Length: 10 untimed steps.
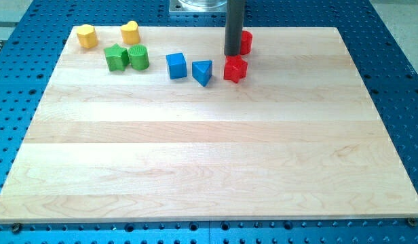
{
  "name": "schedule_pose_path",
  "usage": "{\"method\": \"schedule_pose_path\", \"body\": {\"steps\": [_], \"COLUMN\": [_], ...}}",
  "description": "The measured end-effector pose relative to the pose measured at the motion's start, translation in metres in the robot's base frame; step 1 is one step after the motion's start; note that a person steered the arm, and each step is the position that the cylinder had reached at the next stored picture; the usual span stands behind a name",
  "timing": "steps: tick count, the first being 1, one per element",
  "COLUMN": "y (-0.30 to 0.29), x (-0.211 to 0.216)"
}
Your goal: Place the red circle at the right to the red star
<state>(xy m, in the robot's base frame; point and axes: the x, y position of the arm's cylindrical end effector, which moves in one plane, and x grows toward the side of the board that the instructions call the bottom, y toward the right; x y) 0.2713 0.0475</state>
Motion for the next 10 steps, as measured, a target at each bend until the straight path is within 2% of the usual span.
{"method": "schedule_pose_path", "body": {"steps": [1,3,4,5,6,7,9,10], "y": [-0.032,0.073,0.097,0.106,0.094,0.094,0.094,0.094], "x": [-0.028,-0.029,-0.044,-0.033,0.016,0.034,0.052,0.036]}}
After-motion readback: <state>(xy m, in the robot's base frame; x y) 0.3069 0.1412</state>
